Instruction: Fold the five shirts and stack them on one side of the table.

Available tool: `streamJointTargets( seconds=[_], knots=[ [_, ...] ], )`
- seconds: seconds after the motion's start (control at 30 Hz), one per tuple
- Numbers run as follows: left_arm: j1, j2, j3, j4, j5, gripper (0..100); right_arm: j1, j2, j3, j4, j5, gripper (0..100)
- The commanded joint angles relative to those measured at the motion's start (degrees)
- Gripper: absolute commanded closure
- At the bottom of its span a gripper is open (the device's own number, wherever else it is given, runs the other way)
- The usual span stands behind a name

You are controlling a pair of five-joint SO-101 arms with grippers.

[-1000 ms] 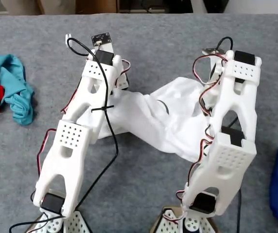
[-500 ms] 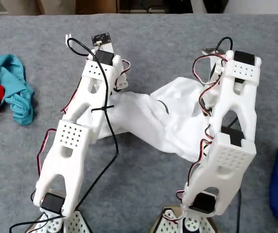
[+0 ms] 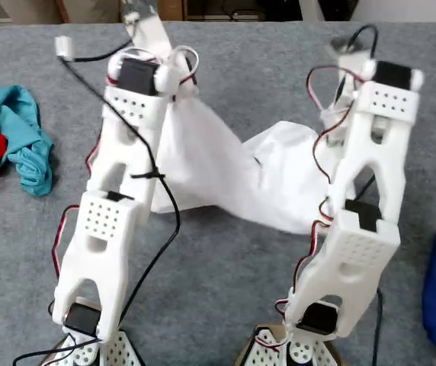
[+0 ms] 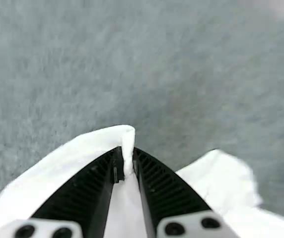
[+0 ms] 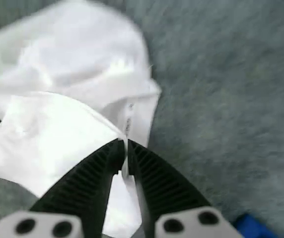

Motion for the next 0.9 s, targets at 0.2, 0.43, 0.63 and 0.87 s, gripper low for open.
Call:
streamJointTargets(
  seconds=[0.2,0.43,0.63,0.87],
  knots=[
    [-0.97,-24.4,-2.81,0.18,-7.03,98,-0.84,-14.64,-27.91,-1.05,-3.25,99.2],
    [-11.08,-39.16,-0.09,1.93,-12.4,98,3.3,-15.43,-45.76,-9.76,-12.4,99.3],
    [-18.46,-53.76,14.15,2.11,-12.92,98,5.49,-17.1,-53.23,-16.53,-15.82,99.3],
    [-18.81,-70.99,35.6,2.11,-18.9,98,5.05,-27.56,-51.03,-25.14,-15.91,99.3]
  ],
)
